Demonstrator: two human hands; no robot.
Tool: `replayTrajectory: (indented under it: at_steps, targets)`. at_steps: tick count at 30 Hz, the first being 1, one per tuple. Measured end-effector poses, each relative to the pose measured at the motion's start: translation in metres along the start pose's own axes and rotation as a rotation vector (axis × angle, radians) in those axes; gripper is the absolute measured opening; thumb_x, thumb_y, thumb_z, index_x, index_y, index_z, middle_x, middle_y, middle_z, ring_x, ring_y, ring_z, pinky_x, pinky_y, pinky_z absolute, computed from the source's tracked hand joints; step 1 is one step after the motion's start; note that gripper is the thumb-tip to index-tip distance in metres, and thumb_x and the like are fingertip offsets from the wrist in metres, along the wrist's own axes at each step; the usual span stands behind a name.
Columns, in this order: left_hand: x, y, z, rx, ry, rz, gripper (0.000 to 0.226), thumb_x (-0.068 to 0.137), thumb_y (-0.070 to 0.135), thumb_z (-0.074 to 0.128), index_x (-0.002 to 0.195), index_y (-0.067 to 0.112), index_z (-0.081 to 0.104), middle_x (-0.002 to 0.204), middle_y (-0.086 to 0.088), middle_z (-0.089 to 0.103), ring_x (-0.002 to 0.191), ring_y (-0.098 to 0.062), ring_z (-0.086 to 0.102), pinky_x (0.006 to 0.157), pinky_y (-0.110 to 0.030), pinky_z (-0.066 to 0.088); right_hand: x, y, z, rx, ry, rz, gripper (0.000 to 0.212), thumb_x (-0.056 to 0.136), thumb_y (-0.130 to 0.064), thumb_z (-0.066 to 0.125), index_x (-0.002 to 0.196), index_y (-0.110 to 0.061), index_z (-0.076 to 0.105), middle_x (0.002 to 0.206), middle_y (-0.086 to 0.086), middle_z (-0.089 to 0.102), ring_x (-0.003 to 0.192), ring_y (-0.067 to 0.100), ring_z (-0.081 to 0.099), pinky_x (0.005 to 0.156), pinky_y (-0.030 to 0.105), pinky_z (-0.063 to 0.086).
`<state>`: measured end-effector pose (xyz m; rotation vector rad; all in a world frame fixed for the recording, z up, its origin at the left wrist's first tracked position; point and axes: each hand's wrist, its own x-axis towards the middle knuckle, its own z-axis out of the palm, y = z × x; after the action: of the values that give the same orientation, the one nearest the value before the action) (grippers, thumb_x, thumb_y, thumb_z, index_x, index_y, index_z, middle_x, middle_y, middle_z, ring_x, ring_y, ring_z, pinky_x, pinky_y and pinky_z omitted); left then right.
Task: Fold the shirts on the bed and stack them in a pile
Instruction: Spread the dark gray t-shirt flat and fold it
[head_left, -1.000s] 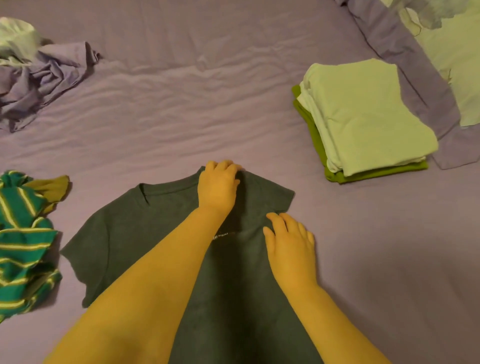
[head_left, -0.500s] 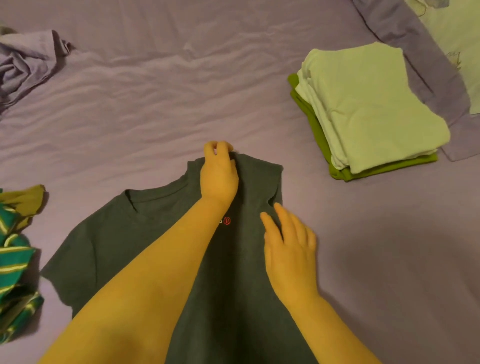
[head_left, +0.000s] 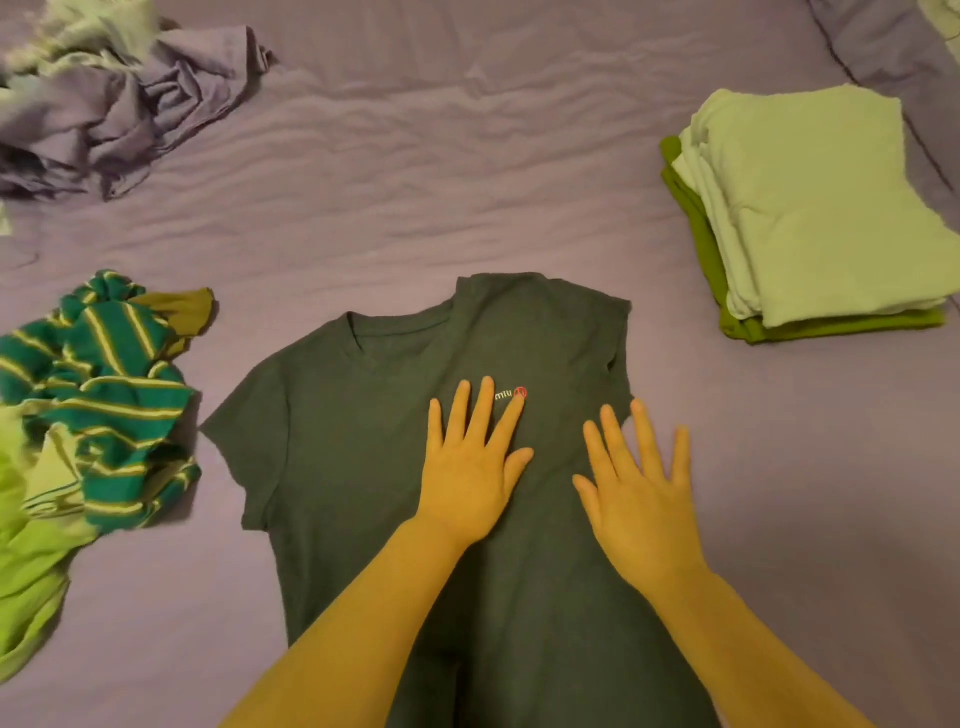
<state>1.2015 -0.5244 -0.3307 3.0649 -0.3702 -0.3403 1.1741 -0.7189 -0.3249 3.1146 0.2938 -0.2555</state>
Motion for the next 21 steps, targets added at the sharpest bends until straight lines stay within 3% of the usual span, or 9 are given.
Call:
replayTrajectory:
  at_steps: [3, 5, 9, 10, 11, 13, 14, 17, 21]
  targets:
    - [-0.048, 0.001, -0.001, -0.013, -0.075, -0.077, 0.057, 0.094, 0.051, 0.027, 0.143, 0.024, 0.037, 0.149, -0.012, 0.036, 0.138, -0.036, 0.032, 0.107, -0.059, 0.028, -0.028, -0.029, -0.006, 0.018, -0.03, -0.225, 0.062, 0.092, -0.048, 0.021, 0.139, -0.014, 0.042, 0.145, 0.016, 0.04, 0.139, 0.037, 0.027, 0.108, 0.061, 0.018]
    - [-0.081, 0.004, -0.006, -0.043, -0.108, -0.145, 0.056, 0.094, 0.049, 0.027, 0.144, 0.025, 0.034, 0.151, -0.011, 0.034, 0.139, -0.035, 0.031, 0.108, -0.057, 0.026, -0.058, -0.042, 0.0, 0.023, -0.093, -0.375, 0.059, 0.092, -0.049, 0.021, 0.139, -0.019, 0.042, 0.145, 0.013, 0.042, 0.138, 0.035, 0.027, 0.107, 0.058, 0.019]
    - [-0.146, 0.004, -0.013, -0.122, -0.228, -0.251, 0.053, 0.101, 0.035, 0.029, 0.151, 0.027, 0.01, 0.16, -0.004, 0.002, 0.147, -0.027, -0.002, 0.118, -0.048, 0.002, -0.099, -0.041, 0.001, 0.034, -0.182, -0.155, 0.065, 0.097, -0.05, 0.001, 0.14, -0.021, 0.04, 0.143, 0.016, 0.044, 0.133, 0.038, 0.033, 0.104, 0.059, 0.023]
    - [-0.16, 0.003, -0.015, -0.125, -0.232, -0.268, 0.052, 0.102, 0.029, 0.032, 0.151, 0.027, 0.013, 0.16, -0.004, 0.003, 0.147, -0.026, -0.002, 0.118, -0.047, 0.0, -0.107, -0.043, -0.003, 0.027, -0.204, -0.142, 0.06, 0.097, -0.051, 0.011, 0.139, -0.019, 0.042, 0.14, 0.018, 0.046, 0.131, 0.04, 0.036, 0.101, 0.061, 0.028]
    - [-0.173, 0.003, -0.017, -0.126, -0.222, -0.285, 0.05, 0.102, 0.024, 0.033, 0.15, 0.026, 0.018, 0.159, -0.004, 0.009, 0.147, -0.024, 0.003, 0.118, -0.046, 0.0, -0.114, -0.048, -0.005, 0.02, -0.198, -0.165, 0.055, 0.095, -0.051, 0.033, 0.136, -0.017, 0.046, 0.137, 0.021, 0.049, 0.127, 0.043, 0.041, 0.097, 0.064, 0.035]
    - [-0.194, 0.001, -0.02, -0.14, -0.204, -0.331, 0.046, 0.1, 0.018, 0.034, 0.146, 0.026, 0.03, 0.153, -0.002, 0.026, 0.142, -0.022, 0.018, 0.118, -0.046, 0.002, -0.127, -0.063, -0.005, 0.021, -0.181, -0.271, 0.069, 0.067, -0.041, 0.079, 0.127, -0.015, 0.059, 0.131, 0.021, 0.054, 0.12, 0.045, 0.05, 0.087, 0.064, 0.045]
    - [-0.202, -0.001, -0.024, -0.142, -0.201, -0.349, 0.045, 0.099, 0.018, 0.034, 0.143, 0.026, 0.034, 0.146, 0.0, 0.035, 0.137, -0.021, 0.027, 0.118, -0.045, 0.003, -0.134, -0.07, -0.006, 0.03, -0.195, -0.32, 0.075, 0.056, -0.037, 0.087, 0.123, -0.015, 0.062, 0.129, 0.02, 0.057, 0.118, 0.044, 0.053, 0.085, 0.063, 0.048]
    - [-0.22, -0.009, -0.032, -0.148, -0.213, -0.359, 0.046, 0.093, 0.017, 0.039, 0.138, 0.029, 0.042, 0.126, 0.002, 0.053, 0.121, -0.023, 0.041, 0.114, -0.038, 0.013, -0.15, -0.093, -0.009, 0.053, -0.188, -0.427, 0.076, 0.05, -0.035, 0.09, 0.119, -0.016, 0.066, 0.126, 0.016, 0.06, 0.115, 0.04, 0.057, 0.082, 0.058, 0.051]
    - [-0.244, -0.029, -0.037, -0.225, -0.263, -0.199, 0.033, 0.089, 0.02, 0.049, 0.118, 0.029, 0.062, 0.116, 0.003, 0.053, 0.112, -0.023, 0.04, 0.085, -0.024, 0.025, -0.162, -0.116, -0.012, 0.113, -0.162, -0.44, 0.077, 0.046, -0.028, 0.091, 0.117, -0.013, 0.066, 0.122, 0.014, 0.063, 0.114, 0.036, 0.058, 0.083, 0.053, 0.052]
